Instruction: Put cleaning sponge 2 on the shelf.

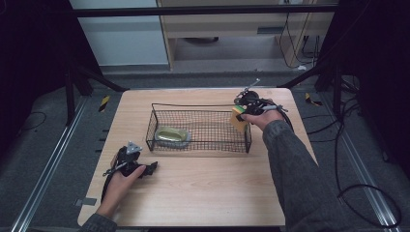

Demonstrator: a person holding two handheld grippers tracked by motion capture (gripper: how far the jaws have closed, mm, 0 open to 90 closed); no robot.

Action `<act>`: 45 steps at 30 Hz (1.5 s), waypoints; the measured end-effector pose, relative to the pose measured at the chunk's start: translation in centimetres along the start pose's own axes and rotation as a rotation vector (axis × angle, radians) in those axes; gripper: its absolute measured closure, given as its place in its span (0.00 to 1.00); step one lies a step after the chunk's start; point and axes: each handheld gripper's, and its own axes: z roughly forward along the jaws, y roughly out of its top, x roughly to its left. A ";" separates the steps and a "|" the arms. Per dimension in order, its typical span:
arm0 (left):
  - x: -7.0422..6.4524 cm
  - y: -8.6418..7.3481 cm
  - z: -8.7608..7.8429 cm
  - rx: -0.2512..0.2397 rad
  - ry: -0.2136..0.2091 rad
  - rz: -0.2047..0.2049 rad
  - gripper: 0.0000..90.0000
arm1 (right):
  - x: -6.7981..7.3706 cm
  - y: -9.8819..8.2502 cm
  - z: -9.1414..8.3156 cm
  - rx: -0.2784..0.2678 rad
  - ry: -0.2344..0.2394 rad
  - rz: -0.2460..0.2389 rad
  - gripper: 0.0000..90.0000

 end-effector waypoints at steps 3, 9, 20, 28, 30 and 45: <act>0.0 0.0 0.0 0.000 0.000 0.001 0.00 | 0.0 -0.1 0.3 0.001 0.000 0.005 0.72; 0.0 0.0 0.0 0.003 0.000 0.004 0.00 | 0.0 -0.4 0.8 0.012 -0.002 0.008 0.72; 0.0 0.0 0.0 0.003 0.000 0.005 0.00 | 0.0 -0.7 1.5 0.020 -0.006 0.013 0.71; 0.0 0.0 0.0 0.003 0.000 0.005 0.00 | 0.1 -0.8 1.9 0.029 -0.005 0.012 0.71; 0.0 0.0 0.0 0.003 0.000 0.005 0.00 | 0.2 -0.8 2.0 0.030 -0.006 0.011 0.71; 0.0 0.0 0.0 0.000 -0.001 0.002 0.00 | 0.3 -0.8 2.7 0.044 -0.017 0.014 0.71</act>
